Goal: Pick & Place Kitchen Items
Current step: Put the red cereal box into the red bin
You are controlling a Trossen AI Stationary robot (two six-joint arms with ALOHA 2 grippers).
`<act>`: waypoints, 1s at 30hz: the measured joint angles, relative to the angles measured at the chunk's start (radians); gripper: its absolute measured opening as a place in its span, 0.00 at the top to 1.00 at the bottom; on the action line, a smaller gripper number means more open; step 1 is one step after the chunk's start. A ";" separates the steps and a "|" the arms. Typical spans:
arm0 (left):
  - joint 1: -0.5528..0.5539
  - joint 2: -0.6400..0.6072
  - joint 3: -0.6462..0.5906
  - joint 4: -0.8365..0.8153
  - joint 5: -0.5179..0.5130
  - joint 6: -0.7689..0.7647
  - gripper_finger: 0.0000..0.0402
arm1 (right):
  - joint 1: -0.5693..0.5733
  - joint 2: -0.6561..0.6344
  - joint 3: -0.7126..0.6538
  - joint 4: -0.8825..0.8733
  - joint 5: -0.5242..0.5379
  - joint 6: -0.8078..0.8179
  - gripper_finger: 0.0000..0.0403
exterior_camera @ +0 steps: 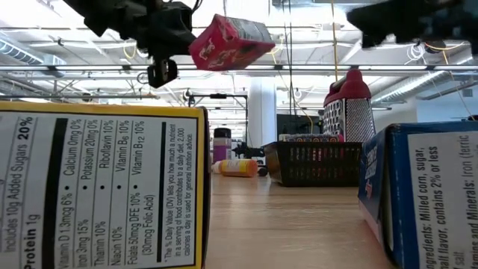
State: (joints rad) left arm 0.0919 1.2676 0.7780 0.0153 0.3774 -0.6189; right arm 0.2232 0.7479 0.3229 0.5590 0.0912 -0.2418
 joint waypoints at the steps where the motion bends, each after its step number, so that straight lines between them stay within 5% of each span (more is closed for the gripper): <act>1: 0.007 0.001 0.000 -0.002 0.006 -0.007 1.00 | 0.013 0.038 0.028 0.008 0.019 -0.029 0.89; 6: 0.036 0.001 0.000 0.007 0.053 -0.030 1.00 | 0.089 0.236 0.152 -0.003 0.132 -0.180 0.89; 13: 0.045 0.001 0.000 0.047 0.121 -0.088 1.00 | 0.158 0.444 0.313 -0.022 0.440 -0.349 0.82; 30: 0.043 0.001 0.000 0.057 0.171 -0.185 1.00 | 0.220 0.636 0.475 0.022 0.623 -0.621 0.29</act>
State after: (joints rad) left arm 0.1345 1.2686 0.7776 0.0719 0.5489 -0.8039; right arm 0.4427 1.3838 0.7977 0.5806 0.7142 -0.8625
